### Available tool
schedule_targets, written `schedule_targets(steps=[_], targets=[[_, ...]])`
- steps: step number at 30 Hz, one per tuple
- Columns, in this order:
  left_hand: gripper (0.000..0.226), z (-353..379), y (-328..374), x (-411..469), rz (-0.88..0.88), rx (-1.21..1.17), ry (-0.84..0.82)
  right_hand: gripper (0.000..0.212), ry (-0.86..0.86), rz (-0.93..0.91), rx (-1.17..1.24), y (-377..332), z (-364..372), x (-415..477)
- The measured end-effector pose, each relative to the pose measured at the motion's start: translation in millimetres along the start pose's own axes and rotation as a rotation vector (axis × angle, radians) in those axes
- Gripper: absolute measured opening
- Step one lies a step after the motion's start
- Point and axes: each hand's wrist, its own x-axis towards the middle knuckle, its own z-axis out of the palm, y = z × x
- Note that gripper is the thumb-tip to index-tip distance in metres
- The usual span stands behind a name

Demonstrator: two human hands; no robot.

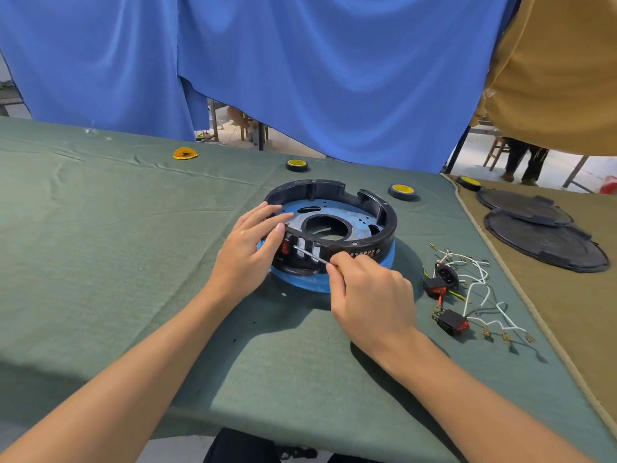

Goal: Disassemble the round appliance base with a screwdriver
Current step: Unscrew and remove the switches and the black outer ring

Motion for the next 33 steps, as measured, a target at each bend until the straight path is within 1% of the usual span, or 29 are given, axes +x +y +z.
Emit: schedule_targets(steps=[3,6,9,12,16,20,23,25,28,29,30,32,33], targets=[[0.028,0,0,0,0.001,0.009,0.001,0.013,-0.043,-0.017,-0.056,-2,1,-1],[0.029,0,0,-1,0.0,0.024,0.003,0.012,-0.063,-0.008,-0.051,-2,2,-2],[0.035,1,2,-1,-0.003,0.039,0.0,0.019,-0.11,-0.024,-0.012,1,3,0],[0.038,0,3,-1,-0.006,0.046,0.0,0.027,-0.196,0.022,0.091,6,2,8],[0.032,0,3,-1,-0.005,0.057,0.021,0.023,-0.244,0.112,0.262,12,3,17],[0.03,-1,4,-1,-0.019,0.111,0.036,0.022,-0.31,0.147,0.293,17,5,24],[0.031,-1,5,-2,-0.021,0.153,0.043,0.019,-0.413,0.192,0.358,20,2,35],[0.032,-1,6,-2,-0.013,0.178,0.035,0.021,-0.469,0.212,0.417,23,0,41],[0.035,-1,6,-3,-0.002,0.2,0.03,0.015,-0.479,0.24,0.474,29,-3,39],[0.036,-1,6,-3,0.0,0.205,0.03,0.012,-0.475,0.282,0.53,32,-2,36],[0.037,-1,6,-3,-0.001,0.208,0.03,0.015,-0.478,0.348,0.629,35,-1,32],[0.038,-1,6,-3,-0.005,0.207,0.027,0.021,-0.473,0.483,0.901,40,1,25],[0.038,-1,7,-4,-0.009,0.204,0.025,0.019,-0.451,0.526,1.011,42,1,23]])
